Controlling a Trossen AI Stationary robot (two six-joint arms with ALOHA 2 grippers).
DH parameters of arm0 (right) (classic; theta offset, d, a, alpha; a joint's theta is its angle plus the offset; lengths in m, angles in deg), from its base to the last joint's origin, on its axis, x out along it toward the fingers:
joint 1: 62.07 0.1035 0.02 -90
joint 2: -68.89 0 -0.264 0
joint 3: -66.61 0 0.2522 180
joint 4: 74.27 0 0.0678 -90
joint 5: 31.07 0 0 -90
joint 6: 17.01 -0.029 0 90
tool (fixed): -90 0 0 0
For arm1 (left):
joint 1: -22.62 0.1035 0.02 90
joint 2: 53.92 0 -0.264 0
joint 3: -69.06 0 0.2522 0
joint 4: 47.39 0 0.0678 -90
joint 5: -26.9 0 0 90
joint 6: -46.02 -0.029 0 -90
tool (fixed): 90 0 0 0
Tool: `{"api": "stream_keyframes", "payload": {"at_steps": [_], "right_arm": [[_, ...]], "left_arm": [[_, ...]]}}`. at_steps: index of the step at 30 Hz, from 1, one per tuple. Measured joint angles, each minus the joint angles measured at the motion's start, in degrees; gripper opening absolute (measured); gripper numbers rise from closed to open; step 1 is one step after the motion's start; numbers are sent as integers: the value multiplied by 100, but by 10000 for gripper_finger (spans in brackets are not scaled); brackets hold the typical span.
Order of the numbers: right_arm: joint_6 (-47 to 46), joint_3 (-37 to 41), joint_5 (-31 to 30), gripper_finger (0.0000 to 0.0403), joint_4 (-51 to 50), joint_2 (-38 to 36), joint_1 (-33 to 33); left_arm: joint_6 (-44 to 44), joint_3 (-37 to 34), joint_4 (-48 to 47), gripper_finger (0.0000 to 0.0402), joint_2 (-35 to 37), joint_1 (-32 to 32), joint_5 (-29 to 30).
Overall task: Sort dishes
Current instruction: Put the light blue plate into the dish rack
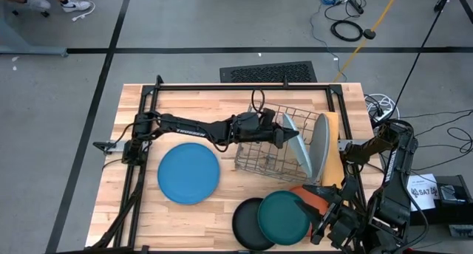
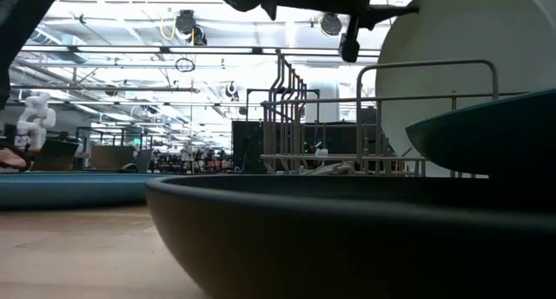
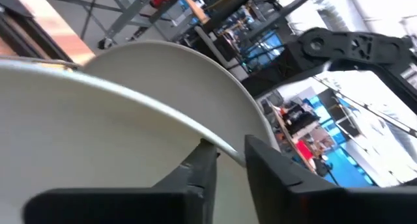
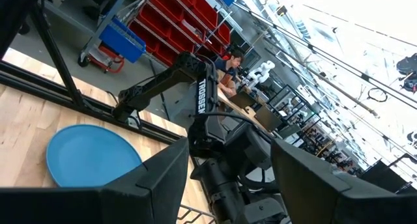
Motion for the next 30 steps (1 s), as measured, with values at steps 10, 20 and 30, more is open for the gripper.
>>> {"api": "stream_keyframes", "payload": {"at_steps": [10,20,30], "right_arm": [[0,0,0,210,7,0,-2],[9,0,-19,210,87,0,-2],[20,0,-24,210,87,0,-2]], "left_arm": [[-415,21,246,3,-20,-125,-654],[-1207,687,-398,1,-10,-177,-1862],[-1659,719,-621,0,-9,-192,-2242]]}}
